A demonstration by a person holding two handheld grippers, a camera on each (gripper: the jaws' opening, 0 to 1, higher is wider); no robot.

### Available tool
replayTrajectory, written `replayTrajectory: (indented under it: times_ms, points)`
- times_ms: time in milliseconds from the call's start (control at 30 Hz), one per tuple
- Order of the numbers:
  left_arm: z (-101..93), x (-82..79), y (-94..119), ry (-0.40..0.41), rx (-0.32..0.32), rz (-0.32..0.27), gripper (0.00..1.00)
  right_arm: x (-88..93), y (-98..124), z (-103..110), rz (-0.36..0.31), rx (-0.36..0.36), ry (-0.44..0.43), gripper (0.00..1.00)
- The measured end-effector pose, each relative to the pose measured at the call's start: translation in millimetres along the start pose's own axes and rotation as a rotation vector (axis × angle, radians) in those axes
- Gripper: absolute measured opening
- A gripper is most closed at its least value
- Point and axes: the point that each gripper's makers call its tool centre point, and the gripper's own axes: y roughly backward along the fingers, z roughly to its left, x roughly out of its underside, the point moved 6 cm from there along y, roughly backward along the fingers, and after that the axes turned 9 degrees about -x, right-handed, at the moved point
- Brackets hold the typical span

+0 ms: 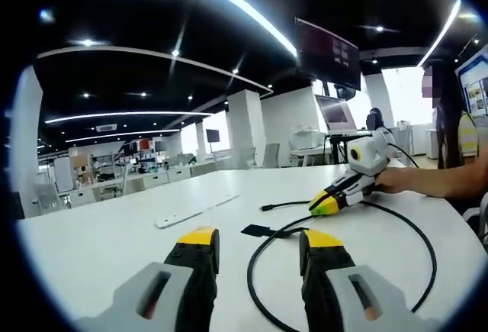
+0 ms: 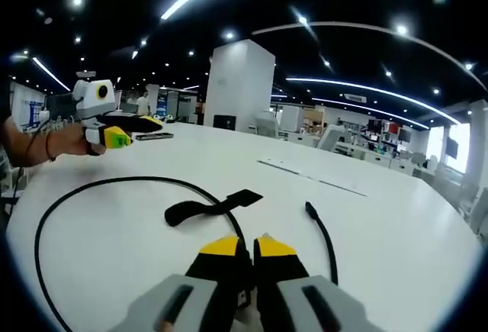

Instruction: Find the charging cable on the desk, coil it up and secure with Velcro.

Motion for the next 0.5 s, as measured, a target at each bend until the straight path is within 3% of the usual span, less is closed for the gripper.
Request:
replayTrajectory:
  times_ms: [500]
  points:
    - [-9.0,-19.4,-32.5,-0.122,0.075,0.059,0.41,-1.1,1.2,1.9,0.0,0.001,0.0,0.09]
